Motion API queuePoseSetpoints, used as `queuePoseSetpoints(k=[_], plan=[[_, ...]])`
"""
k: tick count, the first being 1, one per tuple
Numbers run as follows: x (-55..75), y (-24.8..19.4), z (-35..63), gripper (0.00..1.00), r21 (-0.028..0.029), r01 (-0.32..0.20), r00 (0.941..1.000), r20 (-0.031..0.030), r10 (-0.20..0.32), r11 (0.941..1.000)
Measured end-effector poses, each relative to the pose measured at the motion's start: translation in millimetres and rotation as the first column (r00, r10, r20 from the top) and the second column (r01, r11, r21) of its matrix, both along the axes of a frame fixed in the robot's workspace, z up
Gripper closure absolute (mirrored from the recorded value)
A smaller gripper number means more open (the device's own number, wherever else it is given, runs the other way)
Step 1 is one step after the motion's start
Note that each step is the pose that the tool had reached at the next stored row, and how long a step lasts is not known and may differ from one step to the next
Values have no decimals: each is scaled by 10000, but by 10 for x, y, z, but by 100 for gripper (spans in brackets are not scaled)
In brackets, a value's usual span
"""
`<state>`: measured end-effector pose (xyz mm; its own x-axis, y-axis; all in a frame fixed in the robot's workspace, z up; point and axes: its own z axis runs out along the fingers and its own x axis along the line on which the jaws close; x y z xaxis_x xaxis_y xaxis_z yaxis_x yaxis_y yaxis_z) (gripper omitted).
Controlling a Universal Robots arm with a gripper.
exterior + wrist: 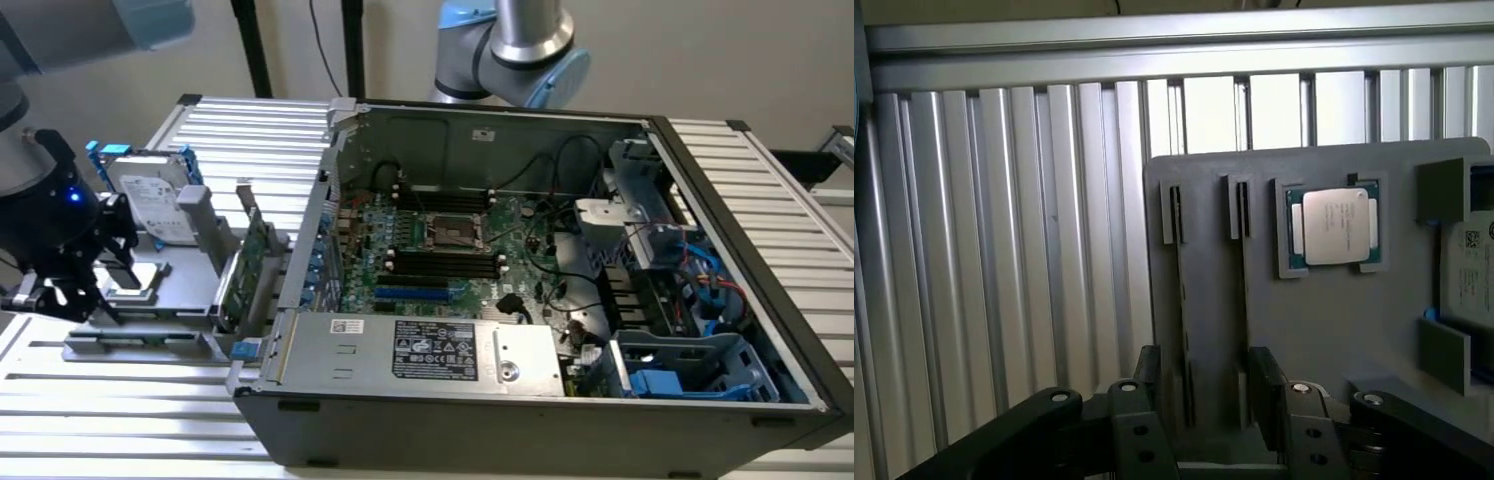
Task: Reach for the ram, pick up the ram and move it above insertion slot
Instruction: 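Pick up the ram and move it above insertion slot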
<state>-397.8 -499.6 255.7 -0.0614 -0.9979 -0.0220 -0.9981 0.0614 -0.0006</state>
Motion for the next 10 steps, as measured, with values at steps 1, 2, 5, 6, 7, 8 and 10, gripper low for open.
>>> queuePoseSetpoints(k=[1, 2, 5, 6, 7, 8, 10], plan=[[1, -2, -19, 52, 0, 0, 10000, 0, 0, 10000], [2, -4, -37, 52, 0, 0, 10000, -1, 0, 10000], [4, -11, -91, 52, -1, 0, 10000, -1, 0, 10000], [5, -13, -109, 52, -1, 0, 10000, -1, 0, 10000], [6, -16, -127, 52, 0, 0, 10000, 0, 0, 10000], [6, -18, -145, 52, 0, 1, 10000, 0, -1, 10000], [8, -24, -182, 52, -1, 0, 10000, -1, 0, 10000]])
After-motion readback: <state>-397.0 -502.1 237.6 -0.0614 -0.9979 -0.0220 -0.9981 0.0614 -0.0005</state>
